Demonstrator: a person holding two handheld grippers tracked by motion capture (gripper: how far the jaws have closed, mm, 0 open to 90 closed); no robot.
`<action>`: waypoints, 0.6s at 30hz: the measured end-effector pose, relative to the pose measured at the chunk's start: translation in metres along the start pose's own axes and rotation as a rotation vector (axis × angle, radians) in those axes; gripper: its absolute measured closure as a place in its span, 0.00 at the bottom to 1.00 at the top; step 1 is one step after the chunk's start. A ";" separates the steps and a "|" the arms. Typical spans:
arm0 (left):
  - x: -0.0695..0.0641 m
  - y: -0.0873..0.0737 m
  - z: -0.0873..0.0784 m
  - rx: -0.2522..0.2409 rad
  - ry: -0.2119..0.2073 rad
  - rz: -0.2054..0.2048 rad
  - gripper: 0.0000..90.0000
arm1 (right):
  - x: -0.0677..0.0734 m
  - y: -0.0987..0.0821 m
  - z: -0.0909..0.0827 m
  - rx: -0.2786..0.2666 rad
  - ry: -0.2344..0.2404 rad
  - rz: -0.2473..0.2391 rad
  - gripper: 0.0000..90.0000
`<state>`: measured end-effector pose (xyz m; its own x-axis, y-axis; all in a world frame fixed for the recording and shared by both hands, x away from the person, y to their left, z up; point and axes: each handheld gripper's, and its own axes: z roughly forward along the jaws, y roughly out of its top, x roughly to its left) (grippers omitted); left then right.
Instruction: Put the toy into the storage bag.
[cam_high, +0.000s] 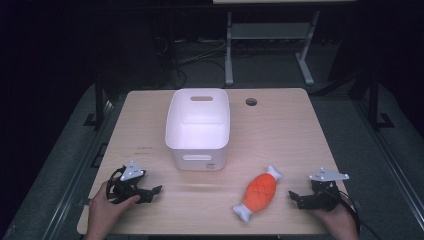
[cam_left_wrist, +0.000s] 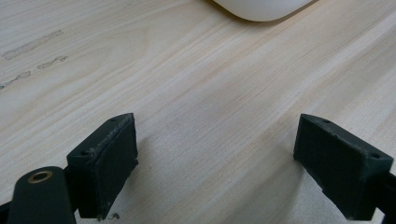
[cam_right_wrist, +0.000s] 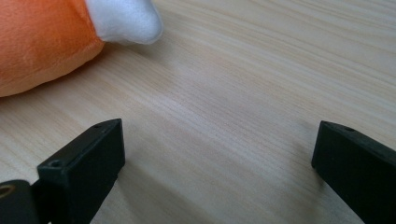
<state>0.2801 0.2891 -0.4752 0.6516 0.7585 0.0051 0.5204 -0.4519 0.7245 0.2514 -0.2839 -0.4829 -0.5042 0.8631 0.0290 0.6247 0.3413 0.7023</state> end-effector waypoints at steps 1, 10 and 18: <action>0.000 0.000 0.000 0.000 0.000 0.000 0.14 | 0.000 0.000 0.000 0.001 0.001 -0.001 0.02; 0.000 0.000 0.000 0.000 0.000 0.000 0.14 | 0.000 0.002 -0.004 0.009 0.016 -0.018 0.15; 0.000 0.000 0.000 -0.001 0.000 0.000 0.14 | 0.006 0.010 -0.017 0.008 0.065 -0.022 0.56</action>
<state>0.2801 0.2891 -0.4752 0.6517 0.7585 0.0056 0.5198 -0.4519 0.7250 0.2450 -0.2815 -0.4637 -0.5553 0.8295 0.0594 0.6176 0.3635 0.6975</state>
